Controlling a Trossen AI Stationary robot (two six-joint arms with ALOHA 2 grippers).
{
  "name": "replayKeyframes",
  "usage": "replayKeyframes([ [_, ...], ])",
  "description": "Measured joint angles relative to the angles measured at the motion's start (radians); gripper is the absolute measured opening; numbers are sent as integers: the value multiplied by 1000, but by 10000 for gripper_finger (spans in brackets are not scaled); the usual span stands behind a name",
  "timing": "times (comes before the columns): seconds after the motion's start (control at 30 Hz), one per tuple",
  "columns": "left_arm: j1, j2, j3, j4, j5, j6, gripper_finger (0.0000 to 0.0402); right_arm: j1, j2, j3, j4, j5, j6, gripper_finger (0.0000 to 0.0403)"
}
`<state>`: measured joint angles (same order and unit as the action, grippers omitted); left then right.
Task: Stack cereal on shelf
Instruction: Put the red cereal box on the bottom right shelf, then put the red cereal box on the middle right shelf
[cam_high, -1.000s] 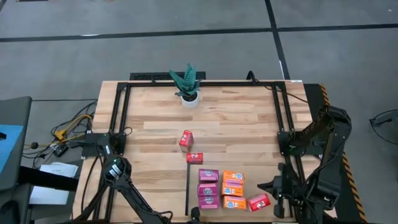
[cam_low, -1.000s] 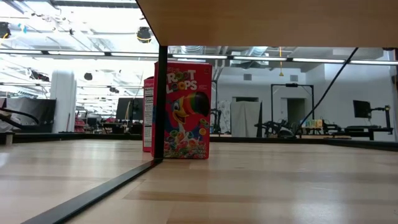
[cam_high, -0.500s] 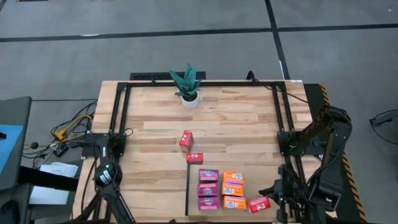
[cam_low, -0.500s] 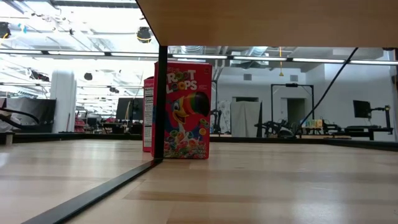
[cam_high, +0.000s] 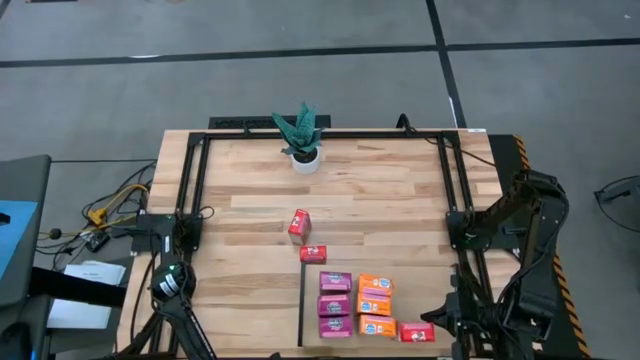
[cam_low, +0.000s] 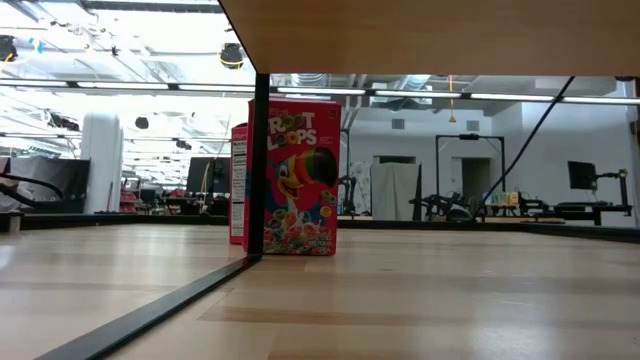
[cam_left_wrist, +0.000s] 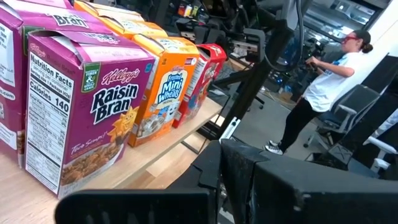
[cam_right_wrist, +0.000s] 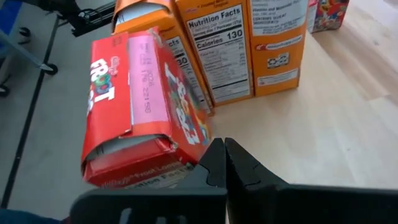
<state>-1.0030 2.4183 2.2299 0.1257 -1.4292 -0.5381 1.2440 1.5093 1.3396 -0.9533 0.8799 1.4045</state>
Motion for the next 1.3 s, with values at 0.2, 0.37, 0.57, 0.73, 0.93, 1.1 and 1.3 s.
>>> replayKeyframes([
  [0.2, 8, 0, 0, 0, 0, 0, 0, 20, 0, 0, 1, -13, 12, 5],
  [0.37, 18, -2, 0, 0, 0, 1, 0, 17, -11, 1, -33, -19, 14, 7],
  [0.57, 16, -103, 0, -3, -75, 141, 0, 17, -64, 70, -230, -19, 36, 11],
  [0.73, 11, -239, 2, -12, -143, 427, 0, -21, -138, 96, -334, -19, -32, 28],
  [0.93, 38, -427, 3, -150, -146, 624, 39, -145, -207, 96, -350, -20, -262, 104],
  [1.1, 54, -596, 1, -682, -136, 369, 120, -294, -252, 96, -351, -35, -455, 183],
  [1.3, 201, -777, -17, -1708, 192, -604, 200, -477, -298, 96, -351, -73, -580, 241],
])
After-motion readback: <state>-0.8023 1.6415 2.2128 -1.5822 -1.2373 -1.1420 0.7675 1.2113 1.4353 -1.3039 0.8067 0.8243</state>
